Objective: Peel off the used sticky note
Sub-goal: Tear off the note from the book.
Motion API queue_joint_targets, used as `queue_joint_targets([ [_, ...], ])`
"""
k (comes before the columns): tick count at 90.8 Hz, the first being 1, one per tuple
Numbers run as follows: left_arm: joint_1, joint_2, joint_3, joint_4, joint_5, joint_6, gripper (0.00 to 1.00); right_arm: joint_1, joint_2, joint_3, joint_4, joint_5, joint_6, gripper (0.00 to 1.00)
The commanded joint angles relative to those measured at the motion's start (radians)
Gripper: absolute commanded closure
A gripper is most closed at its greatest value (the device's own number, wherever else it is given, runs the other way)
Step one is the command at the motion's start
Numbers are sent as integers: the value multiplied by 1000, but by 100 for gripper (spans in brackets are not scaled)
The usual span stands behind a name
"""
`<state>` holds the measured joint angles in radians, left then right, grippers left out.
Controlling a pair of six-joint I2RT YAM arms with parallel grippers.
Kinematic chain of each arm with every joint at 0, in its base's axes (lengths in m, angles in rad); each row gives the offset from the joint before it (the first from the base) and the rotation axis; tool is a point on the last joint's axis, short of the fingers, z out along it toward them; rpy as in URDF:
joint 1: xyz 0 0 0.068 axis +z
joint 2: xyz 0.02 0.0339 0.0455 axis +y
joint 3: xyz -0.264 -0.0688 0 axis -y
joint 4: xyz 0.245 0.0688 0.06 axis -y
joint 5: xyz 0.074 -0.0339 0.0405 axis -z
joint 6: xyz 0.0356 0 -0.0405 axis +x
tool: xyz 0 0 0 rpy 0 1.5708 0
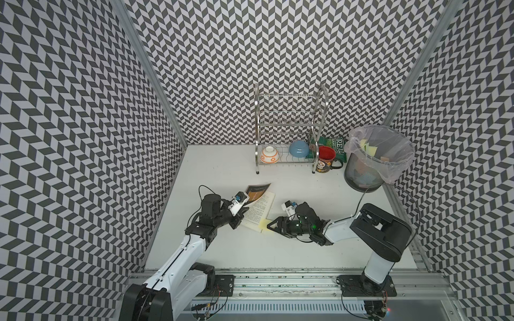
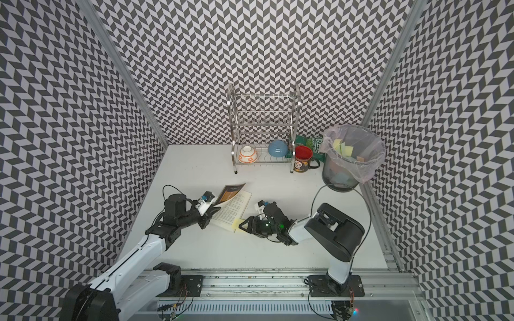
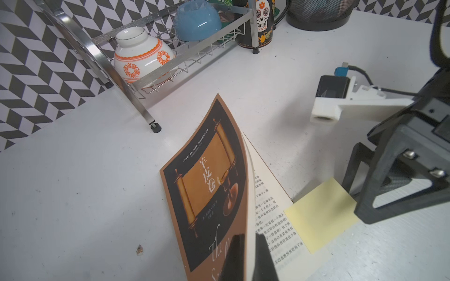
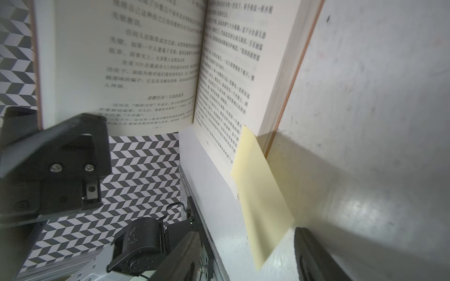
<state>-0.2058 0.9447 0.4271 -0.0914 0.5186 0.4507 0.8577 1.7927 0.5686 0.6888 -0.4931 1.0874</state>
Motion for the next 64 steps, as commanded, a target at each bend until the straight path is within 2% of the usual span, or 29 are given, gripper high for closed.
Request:
queue_joint_targets([
  [1,20,-3,15,-9,71,-18,100,21,40,-1,48,8,47,38],
  [31,44,7,18,-11,96,-16,100,30,53,12,57,34,50,55],
  [39,45,6,16,-13,95,-14,100,29,60,21,49,42,45,69],
  [50,46,9,16,-16,98,-12,100,29,62,30,28,68,43,78],
  [60,47,9,16,-17,92,-12,100,29,53,33,15,82,39,99],
  [64,47,6,15,-16,90,-12,100,28,45,32,5,87,33,100],
])
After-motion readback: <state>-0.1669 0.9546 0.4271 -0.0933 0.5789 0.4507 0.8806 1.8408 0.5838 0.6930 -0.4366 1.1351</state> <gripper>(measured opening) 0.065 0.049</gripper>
